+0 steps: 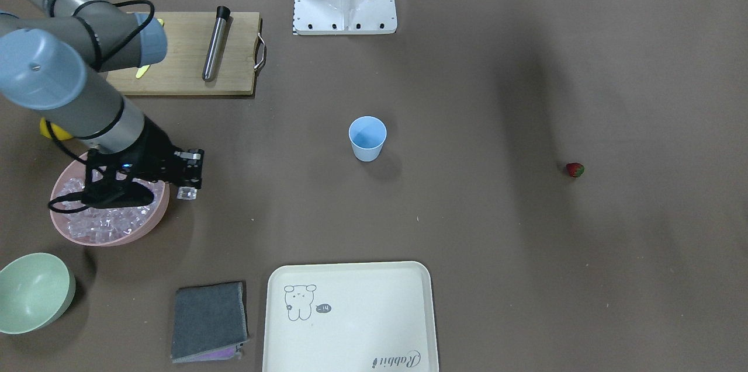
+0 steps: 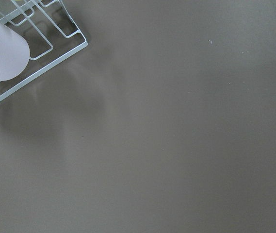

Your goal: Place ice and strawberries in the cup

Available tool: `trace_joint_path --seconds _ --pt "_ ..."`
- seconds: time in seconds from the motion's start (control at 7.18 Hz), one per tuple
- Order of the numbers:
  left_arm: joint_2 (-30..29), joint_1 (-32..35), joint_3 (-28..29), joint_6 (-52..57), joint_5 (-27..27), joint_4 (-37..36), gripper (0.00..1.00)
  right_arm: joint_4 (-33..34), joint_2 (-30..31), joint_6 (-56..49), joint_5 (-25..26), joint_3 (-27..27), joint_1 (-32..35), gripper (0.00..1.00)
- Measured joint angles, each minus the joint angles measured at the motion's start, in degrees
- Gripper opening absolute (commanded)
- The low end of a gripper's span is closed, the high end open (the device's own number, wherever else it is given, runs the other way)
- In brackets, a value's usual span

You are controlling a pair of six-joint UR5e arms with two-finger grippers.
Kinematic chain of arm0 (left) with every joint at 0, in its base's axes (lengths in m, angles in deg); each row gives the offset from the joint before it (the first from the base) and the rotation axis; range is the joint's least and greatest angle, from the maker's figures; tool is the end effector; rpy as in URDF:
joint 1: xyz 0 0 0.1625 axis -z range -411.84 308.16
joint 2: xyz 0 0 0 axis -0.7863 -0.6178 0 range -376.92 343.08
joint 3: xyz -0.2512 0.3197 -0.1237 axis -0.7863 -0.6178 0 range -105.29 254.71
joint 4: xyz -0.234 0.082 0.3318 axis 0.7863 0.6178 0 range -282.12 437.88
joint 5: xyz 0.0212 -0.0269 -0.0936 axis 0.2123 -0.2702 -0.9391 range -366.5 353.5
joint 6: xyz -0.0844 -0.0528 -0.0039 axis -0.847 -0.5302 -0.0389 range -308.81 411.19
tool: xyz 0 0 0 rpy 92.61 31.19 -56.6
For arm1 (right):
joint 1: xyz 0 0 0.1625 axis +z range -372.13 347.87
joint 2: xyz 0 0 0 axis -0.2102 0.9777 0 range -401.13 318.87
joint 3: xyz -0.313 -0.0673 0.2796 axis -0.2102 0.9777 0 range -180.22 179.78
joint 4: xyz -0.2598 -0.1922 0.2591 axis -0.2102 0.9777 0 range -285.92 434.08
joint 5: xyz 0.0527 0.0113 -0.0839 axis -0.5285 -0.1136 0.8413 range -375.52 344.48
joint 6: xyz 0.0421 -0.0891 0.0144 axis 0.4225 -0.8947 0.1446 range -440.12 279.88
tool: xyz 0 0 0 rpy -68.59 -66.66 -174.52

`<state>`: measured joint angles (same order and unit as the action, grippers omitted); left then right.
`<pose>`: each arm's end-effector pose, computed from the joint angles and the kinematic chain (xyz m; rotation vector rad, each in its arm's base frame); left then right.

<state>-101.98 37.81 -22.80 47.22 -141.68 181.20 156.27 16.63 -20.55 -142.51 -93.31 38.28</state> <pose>-0.0598 -0.4706 0.6086 0.2328 0.7924 0.0496 -0.3728 -0.5661 0.2851 0.0029 -0.9488 0.0794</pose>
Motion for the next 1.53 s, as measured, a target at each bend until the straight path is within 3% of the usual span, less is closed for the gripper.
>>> trace_joint_path --seconds 0.7,0.98,1.39,1.53 --pt "0.1 0.0 0.1 -0.2 0.0 0.1 0.98 -0.4 -11.1 23.6 8.8 -1.3 -14.4 0.0" --pt "0.1 0.0 0.7 -0.1 0.0 0.0 0.98 -0.4 -13.6 27.1 12.8 0.0 -19.1 0.0" --pt "0.2 0.0 1.2 0.0 0.0 0.1 0.98 -1.0 -16.3 28.5 14.6 4.2 -21.3 0.0" --pt "0.2 0.0 1.3 0.0 0.0 0.1 0.98 -2.0 -16.5 28.5 14.6 5.4 -21.3 0.2"
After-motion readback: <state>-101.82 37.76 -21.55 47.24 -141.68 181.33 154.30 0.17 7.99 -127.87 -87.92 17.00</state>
